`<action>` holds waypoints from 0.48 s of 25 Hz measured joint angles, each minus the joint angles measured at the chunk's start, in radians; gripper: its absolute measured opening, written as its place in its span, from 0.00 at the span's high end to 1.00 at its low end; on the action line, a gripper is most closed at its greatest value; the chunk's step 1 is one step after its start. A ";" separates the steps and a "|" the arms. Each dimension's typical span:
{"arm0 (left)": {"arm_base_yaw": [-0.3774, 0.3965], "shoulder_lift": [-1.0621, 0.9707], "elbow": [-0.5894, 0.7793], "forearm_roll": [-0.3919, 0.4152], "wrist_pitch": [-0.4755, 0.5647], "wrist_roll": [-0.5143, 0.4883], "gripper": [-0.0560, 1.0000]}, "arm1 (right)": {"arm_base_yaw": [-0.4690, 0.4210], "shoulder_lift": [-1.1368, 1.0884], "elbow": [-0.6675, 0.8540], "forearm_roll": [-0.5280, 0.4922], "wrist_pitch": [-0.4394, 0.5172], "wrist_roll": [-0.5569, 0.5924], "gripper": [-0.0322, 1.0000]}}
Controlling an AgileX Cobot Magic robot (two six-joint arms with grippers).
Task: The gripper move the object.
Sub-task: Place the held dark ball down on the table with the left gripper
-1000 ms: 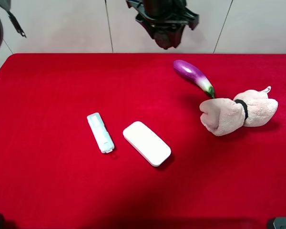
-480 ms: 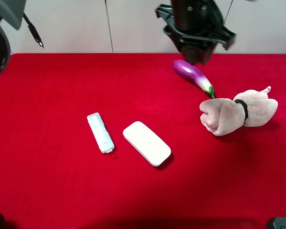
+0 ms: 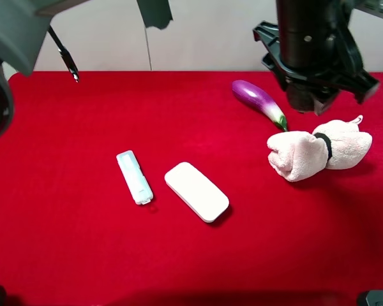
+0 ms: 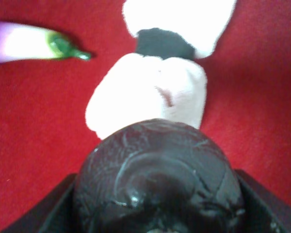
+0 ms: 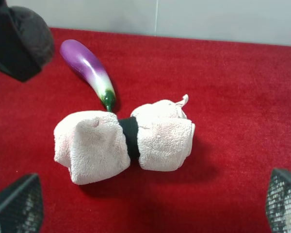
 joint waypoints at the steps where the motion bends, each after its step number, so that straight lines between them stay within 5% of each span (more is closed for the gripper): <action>1: -0.008 0.000 0.000 0.000 -0.005 0.000 0.38 | 0.000 0.000 0.000 0.000 0.000 0.000 0.30; 12: -0.048 0.010 0.000 -0.036 -0.020 0.021 0.38 | 0.000 0.000 0.000 0.000 0.000 0.000 0.30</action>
